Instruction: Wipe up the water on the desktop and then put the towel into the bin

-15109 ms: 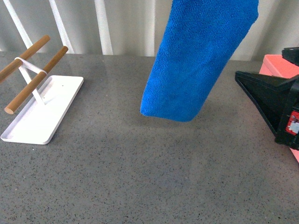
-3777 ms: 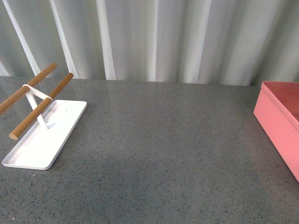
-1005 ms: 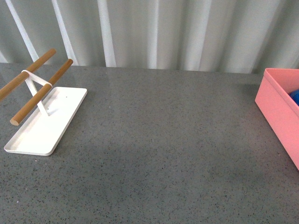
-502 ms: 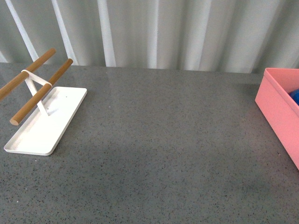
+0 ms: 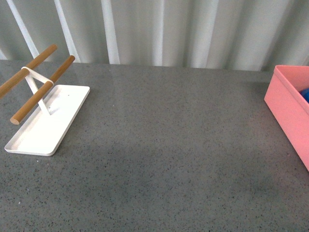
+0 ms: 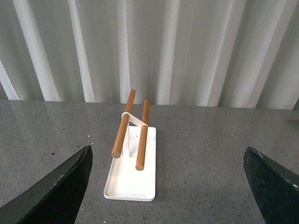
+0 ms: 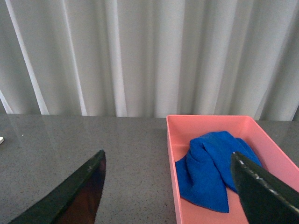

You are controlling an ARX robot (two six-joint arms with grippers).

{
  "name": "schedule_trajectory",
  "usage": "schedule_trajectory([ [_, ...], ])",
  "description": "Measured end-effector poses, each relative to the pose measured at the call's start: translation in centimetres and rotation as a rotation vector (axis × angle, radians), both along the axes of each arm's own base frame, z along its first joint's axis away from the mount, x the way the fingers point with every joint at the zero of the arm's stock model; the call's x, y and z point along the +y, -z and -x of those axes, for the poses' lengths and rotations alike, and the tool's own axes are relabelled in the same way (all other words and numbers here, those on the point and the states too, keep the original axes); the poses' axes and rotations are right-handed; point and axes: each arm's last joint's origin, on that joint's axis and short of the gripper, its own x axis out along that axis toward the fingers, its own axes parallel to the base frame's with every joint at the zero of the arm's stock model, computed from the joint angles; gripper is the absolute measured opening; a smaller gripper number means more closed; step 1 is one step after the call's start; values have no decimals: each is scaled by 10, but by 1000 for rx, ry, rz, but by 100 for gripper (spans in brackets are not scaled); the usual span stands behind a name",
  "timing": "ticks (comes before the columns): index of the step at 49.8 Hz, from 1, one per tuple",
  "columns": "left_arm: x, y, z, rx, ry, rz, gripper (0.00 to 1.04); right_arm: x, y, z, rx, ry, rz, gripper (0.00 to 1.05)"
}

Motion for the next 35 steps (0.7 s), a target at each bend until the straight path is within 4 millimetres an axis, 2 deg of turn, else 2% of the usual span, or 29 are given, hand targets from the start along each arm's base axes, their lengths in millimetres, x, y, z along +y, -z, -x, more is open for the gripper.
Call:
schedule_trajectory([
  [7,0,0,0,0,0,0,98,0,0,0,0,0,-1,99],
  [12,0,0,0,0,0,0,98,0,0,0,0,0,-1,97],
  [35,0,0,0,0,0,0,98,0,0,0,0,0,-1,98],
])
